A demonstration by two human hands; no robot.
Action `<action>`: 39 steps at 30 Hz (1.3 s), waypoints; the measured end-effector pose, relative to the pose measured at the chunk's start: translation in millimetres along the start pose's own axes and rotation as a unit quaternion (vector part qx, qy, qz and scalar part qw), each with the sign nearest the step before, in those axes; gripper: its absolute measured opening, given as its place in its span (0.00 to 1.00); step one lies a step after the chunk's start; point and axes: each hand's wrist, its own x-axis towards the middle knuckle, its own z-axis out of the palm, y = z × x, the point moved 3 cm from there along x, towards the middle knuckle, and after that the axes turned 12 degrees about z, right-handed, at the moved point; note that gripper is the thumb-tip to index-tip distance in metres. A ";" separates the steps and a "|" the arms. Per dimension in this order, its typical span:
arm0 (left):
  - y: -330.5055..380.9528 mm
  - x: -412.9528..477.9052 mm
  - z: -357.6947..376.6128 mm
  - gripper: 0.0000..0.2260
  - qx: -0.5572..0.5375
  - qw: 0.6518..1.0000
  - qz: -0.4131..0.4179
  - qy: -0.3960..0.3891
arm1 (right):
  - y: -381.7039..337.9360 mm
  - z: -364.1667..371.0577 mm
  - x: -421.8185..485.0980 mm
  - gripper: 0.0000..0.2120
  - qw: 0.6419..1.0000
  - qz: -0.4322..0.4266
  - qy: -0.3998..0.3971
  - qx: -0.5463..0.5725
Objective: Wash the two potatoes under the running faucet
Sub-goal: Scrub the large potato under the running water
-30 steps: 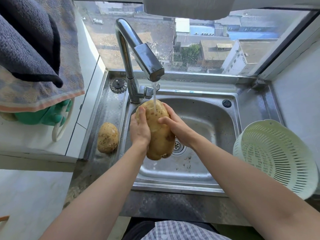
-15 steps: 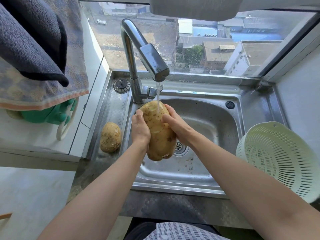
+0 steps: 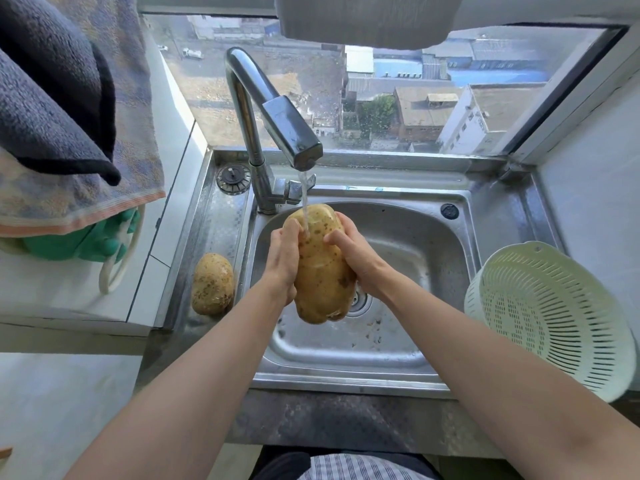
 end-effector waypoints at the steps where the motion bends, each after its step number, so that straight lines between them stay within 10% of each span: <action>1: -1.0 0.0 -0.3 0.31 -0.002 1.000 -0.005 0.004 | -0.2 0.1 -0.5 0.37 1.000 0.001 0.002 -0.005; 20: -0.4 -7.9 3.0 0.35 0.026 0.998 0.003 -0.058 | 14.2 -5.9 0.5 0.36 0.997 -0.006 0.057 0.058; 29: 6.9 -11.2 7.6 0.13 0.050 0.996 0.020 -0.065 | 11.4 -11.3 -2.6 0.34 0.993 -0.009 0.081 0.081; 39: 4.9 -13.8 -7.7 0.15 0.051 0.995 0.026 -0.087 | 7.8 -1.4 8.6 0.46 0.995 0.004 0.087 0.044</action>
